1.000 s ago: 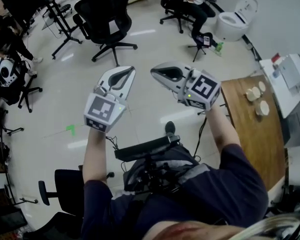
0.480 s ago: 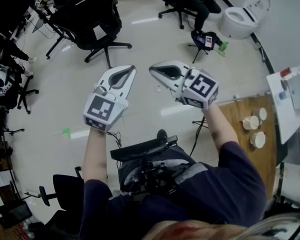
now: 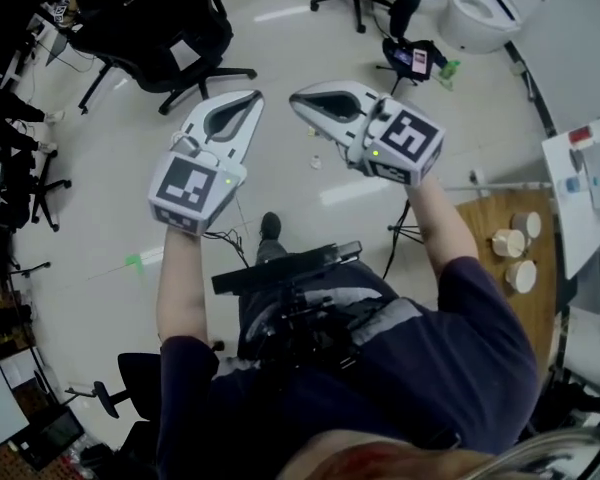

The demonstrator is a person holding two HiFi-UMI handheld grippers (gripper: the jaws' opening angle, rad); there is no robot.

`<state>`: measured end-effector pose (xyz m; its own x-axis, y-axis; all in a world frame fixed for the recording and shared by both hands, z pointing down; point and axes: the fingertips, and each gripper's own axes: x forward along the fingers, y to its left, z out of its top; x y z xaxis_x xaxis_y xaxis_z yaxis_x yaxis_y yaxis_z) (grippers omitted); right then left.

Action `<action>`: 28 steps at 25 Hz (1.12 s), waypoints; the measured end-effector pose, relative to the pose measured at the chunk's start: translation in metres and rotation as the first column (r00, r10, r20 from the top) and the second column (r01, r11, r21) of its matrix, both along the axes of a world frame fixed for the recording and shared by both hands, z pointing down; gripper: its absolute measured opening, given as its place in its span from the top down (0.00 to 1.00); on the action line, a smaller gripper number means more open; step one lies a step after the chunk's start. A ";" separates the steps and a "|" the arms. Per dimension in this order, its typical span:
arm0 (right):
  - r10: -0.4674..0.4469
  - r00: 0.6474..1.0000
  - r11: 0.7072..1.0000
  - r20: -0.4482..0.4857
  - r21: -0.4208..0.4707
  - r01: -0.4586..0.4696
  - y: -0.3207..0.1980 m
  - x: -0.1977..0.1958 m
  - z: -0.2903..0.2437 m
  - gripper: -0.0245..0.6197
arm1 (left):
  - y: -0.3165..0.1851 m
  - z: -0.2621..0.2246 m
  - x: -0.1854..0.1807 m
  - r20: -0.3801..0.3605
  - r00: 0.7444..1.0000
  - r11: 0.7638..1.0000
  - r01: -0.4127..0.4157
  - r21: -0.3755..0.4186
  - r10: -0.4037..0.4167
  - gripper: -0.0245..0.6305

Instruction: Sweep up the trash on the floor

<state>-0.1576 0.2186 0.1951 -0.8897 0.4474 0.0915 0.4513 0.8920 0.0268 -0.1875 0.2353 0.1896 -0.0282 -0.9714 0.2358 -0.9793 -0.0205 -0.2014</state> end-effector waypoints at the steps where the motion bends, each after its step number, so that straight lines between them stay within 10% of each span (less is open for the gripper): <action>1: 0.024 1.000 1.000 -0.001 0.018 -0.024 -0.005 -0.008 0.002 0.93 | -0.005 0.001 -0.009 -0.004 1.000 1.000 -0.027 0.010 0.027 0.95; 8: 0.250 0.964 0.968 -0.088 0.014 -0.249 -0.050 -0.046 0.020 0.93 | -0.048 0.010 -0.068 -0.014 0.972 0.971 -0.236 0.043 0.236 0.95; 14: 0.495 0.857 0.869 -0.141 0.059 -0.492 -0.084 -0.057 0.031 0.93 | -0.092 0.029 -0.103 -0.122 0.899 0.907 -0.416 0.065 0.421 0.95; 19: 0.602 0.775 0.794 -0.192 0.039 -0.607 -0.099 -0.014 0.041 0.93 | -0.126 0.038 -0.062 -0.146 0.817 0.830 -0.555 0.061 0.557 0.95; 28: 0.821 0.547 0.562 -0.164 0.059 -0.825 -0.155 0.117 0.061 0.93 | -0.171 0.043 0.043 -0.140 0.680 0.687 -0.727 0.005 0.720 0.95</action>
